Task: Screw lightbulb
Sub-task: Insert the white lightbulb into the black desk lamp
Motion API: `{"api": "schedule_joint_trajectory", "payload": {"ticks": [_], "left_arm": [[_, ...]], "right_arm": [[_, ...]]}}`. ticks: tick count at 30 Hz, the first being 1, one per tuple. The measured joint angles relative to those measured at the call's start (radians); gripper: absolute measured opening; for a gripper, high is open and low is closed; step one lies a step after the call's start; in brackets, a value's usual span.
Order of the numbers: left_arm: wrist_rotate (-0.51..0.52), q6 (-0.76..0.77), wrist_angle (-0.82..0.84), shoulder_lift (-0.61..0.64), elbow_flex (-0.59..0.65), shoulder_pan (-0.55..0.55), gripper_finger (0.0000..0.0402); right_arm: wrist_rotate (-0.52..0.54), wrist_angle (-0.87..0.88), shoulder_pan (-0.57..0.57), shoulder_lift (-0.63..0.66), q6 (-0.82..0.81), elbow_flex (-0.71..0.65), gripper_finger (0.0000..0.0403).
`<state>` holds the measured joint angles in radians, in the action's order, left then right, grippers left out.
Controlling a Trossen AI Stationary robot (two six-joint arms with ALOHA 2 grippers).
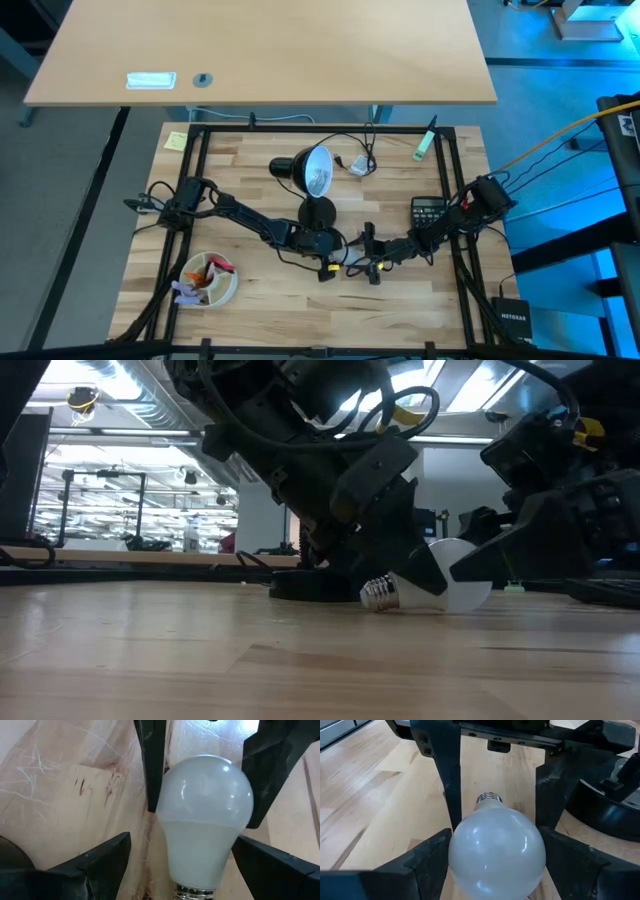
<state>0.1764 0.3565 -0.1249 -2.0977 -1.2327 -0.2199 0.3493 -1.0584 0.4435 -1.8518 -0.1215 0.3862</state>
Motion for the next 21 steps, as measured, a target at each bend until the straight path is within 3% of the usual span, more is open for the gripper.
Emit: {"api": "schedule_joint_trajectory", "payload": {"ticks": [11, 17, 21], "left_arm": [[0.005, 0.023, 0.006, 0.003, 0.0, 0.0, 0.0333], [0.007, 0.025, 0.124, 0.085, -0.005, -0.002, 0.0333], [0.01, 0.041, 0.252, 0.172, -0.006, -0.019, 0.0333]], "right_arm": [[0.003, 0.01, 0.001, 0.004, 0.0, 0.0, 0.0264], [0.0, 0.062, 0.001, 0.064, 0.023, -0.004, 0.0261], [0.0, 0.193, 0.001, 0.169, 0.026, -0.005, 0.0261]]}}
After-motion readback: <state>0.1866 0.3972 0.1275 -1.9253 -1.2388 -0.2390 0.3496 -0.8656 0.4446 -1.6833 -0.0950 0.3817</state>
